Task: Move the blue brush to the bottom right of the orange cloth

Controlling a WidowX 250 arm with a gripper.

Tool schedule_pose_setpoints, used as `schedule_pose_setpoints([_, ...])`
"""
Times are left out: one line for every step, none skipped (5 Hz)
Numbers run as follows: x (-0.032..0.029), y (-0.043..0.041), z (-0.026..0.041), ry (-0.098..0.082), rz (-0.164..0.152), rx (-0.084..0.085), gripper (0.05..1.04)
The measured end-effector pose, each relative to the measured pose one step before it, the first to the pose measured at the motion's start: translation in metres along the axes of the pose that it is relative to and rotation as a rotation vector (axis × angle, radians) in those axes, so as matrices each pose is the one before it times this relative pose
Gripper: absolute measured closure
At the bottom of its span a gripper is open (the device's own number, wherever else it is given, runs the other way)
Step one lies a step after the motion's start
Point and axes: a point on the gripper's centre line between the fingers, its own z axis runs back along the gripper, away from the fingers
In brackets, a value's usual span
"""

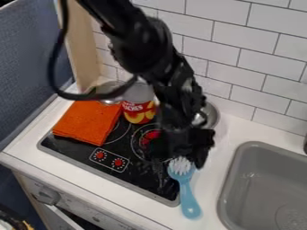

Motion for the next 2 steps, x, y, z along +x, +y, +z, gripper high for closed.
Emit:
schedule_pose_setpoints([-0.01194, -0.00572, -0.02206, 0.1039, -0.0535, -0.0042, 0.083])
schedule_pose_setpoints([-0.00693, -0.01158, -0.00937, 0.0278, -0.0400, -0.0175, 0.083])
